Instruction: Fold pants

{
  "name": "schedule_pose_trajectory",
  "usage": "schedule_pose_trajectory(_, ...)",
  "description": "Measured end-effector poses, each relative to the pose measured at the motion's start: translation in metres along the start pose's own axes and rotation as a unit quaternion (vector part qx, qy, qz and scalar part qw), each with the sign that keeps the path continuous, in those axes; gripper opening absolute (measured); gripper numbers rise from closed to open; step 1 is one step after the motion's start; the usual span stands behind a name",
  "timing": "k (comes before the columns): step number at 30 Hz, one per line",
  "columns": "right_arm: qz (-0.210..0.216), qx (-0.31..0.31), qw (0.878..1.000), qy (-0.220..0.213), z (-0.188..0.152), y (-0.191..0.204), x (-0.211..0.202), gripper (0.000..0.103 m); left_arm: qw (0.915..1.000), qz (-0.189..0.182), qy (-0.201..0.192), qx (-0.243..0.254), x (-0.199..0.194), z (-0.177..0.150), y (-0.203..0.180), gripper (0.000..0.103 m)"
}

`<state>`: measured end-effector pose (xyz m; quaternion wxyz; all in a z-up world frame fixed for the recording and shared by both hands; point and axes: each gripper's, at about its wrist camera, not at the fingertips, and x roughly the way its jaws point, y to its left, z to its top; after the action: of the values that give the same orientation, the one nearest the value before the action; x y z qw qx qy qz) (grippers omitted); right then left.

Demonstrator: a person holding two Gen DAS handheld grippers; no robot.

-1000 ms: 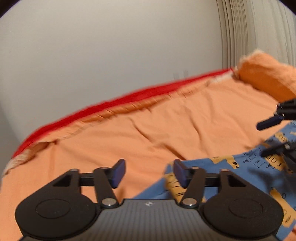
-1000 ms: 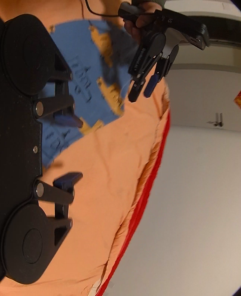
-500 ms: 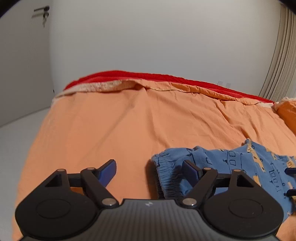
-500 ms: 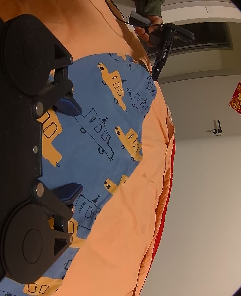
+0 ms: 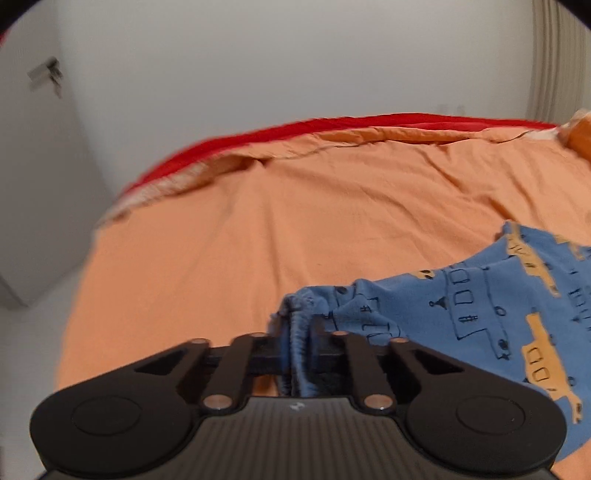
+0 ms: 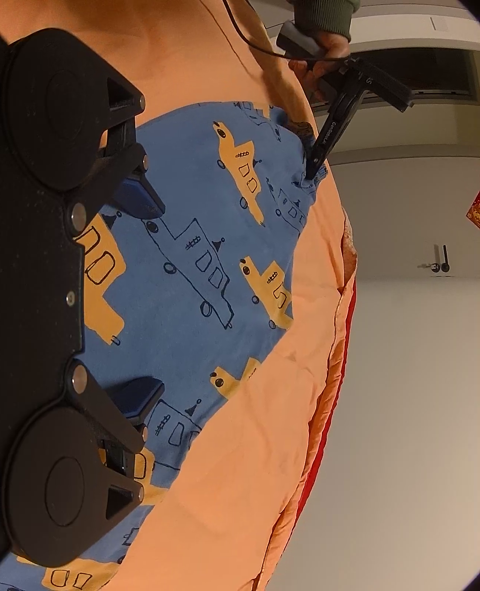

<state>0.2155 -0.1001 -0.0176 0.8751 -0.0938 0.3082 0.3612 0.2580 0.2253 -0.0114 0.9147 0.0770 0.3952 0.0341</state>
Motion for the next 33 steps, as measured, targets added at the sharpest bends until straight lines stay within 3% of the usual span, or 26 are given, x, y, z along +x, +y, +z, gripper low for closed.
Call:
schedule_pose_trajectory(2, -0.001, 0.002, 1.000, -0.002, 0.000, -0.001, -0.001, 0.094, 0.9985, 0.046, -0.020, 0.023, -0.018, 0.003, -0.013, 0.004)
schedule_pose_trajectory(4, -0.003, 0.007, 1.000, -0.005, -0.001, -0.002, -0.001, 0.094, 0.9964, 0.067, -0.033, 0.040, -0.031, 0.006, -0.020, 0.004)
schedule_pose_trajectory(8, -0.003, 0.015, 1.000, -0.011, -0.004, -0.005, -0.001, 0.094, 0.9918, 0.087, 0.001, 0.093, -0.003, -0.001, -0.030, 0.006)
schedule_pose_trajectory(11, -0.006, 0.014, 1.000, -0.013, -0.005, -0.005, -0.001, 0.094, 0.9858, 0.118, 0.002, 0.119, 0.018, -0.014, -0.035, 0.021)
schedule_pose_trajectory(14, -0.014, 0.013, 1.000, -0.015, -0.004, -0.004, -0.003, 0.094, 0.9832, 0.151, -0.022, 0.100, 0.002, -0.017, -0.041, 0.055)
schedule_pose_trajectory(16, -0.029, 0.025, 0.999, -0.030, -0.002, -0.006, -0.011, 0.094, 0.9853, 0.139, -0.051, 0.085, -0.015, -0.013, -0.046, 0.084)
schedule_pose_trajectory(18, -0.059, 0.045, 0.995, -0.060, 0.003, -0.008, -0.021, 0.098, 0.9876, 0.109, -0.085, 0.076, -0.032, -0.009, -0.060, 0.092)
schedule_pose_trajectory(21, -0.112, 0.049, 0.989, -0.082, 0.014, -0.005, -0.019, 0.102, 0.9909, 0.049, -0.107, 0.066, -0.040, -0.004, -0.092, 0.095)
schedule_pose_trajectory(23, -0.132, 0.054, 0.988, -0.064, 0.020, -0.004, -0.007, 0.102, 0.9913, 0.035, -0.104, 0.073, -0.030, 0.002, -0.119, 0.095)
schedule_pose_trajectory(26, -0.182, 0.040, 0.982, -0.019, 0.015, -0.006, 0.009, 0.102, 0.9907, 0.066, -0.086, 0.082, -0.005, 0.006, -0.147, 0.095)
schedule_pose_trajectory(30, -0.234, 0.036, 0.972, 0.006, -0.005, -0.032, -0.012, 0.102, 0.9870, 0.112, -0.053, 0.102, 0.022, -0.015, -0.126, 0.096)
schedule_pose_trajectory(33, -0.278, 0.024, 0.960, 0.018, -0.026, -0.059, -0.041, 0.102, 0.9748, 0.166, -0.050, 0.141, 0.016, -0.030, -0.106, 0.098)
